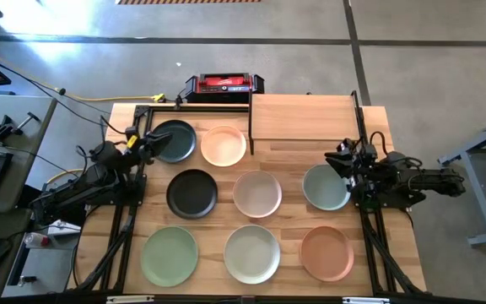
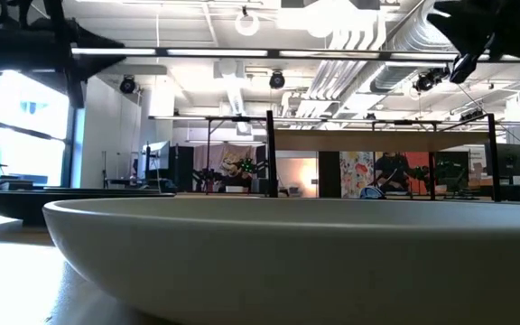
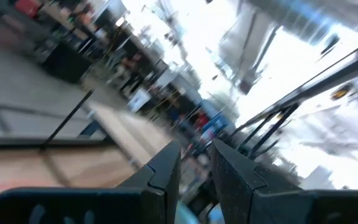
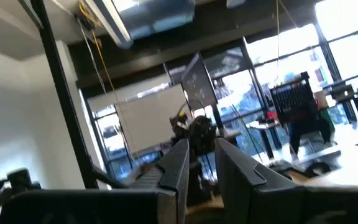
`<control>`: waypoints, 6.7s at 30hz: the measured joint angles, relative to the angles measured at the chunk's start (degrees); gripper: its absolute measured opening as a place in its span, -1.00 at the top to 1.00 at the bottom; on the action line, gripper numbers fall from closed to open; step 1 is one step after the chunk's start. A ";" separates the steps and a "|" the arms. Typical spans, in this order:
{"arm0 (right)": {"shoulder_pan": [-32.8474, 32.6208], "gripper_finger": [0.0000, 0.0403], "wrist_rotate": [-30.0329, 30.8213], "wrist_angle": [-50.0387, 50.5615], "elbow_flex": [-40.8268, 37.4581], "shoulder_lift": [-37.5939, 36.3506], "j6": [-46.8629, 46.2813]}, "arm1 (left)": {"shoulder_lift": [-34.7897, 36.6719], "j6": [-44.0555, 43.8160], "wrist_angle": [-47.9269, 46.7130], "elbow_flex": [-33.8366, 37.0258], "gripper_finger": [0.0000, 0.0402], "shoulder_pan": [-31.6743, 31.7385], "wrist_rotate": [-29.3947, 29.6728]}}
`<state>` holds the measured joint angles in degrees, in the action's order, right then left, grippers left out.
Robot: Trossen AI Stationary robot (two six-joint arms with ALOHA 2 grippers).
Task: Place and stack plates onto a shelf
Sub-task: Put the light blue plate on the shelf
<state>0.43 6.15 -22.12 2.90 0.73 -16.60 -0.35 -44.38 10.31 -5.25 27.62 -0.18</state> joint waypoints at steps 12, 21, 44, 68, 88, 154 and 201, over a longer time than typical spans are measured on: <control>0.01 0.68 5.75 20.44 15.31 3.92 3.96 | -8.73 5.33 1.15 -12.12 0.61 0.00 -0.53; 0.02 0.68 5.89 46.79 35.62 16.77 2.11 | -20.69 8.07 -3.39 -22.36 0.61 0.00 -4.75; 0.00 0.32 -0.48 76.03 52.39 47.84 -21.88 | -28.10 16.59 -19.05 -28.66 0.61 -0.02 -7.85; -1.67 0.32 -3.36 80.60 52.37 76.82 -37.40 | -28.06 16.57 -23.13 -28.66 0.61 -0.02 -7.83; -8.73 0.32 -3.22 79.49 52.33 93.05 -41.55 | -28.06 16.55 -23.09 -28.66 0.61 0.00 -7.81; -13.36 1.00 -3.36 81.15 58.15 80.72 -31.15 | -28.14 16.52 -23.42 -28.66 0.61 0.00 -4.20; 4.09 1.00 26.39 104.33 78.77 68.32 5.10 | -28.14 16.11 -25.73 -28.66 0.61 -0.02 -4.25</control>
<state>4.52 32.54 82.21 81.67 69.05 -11.50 -28.49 -28.27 -15.42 -33.91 27.59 -4.43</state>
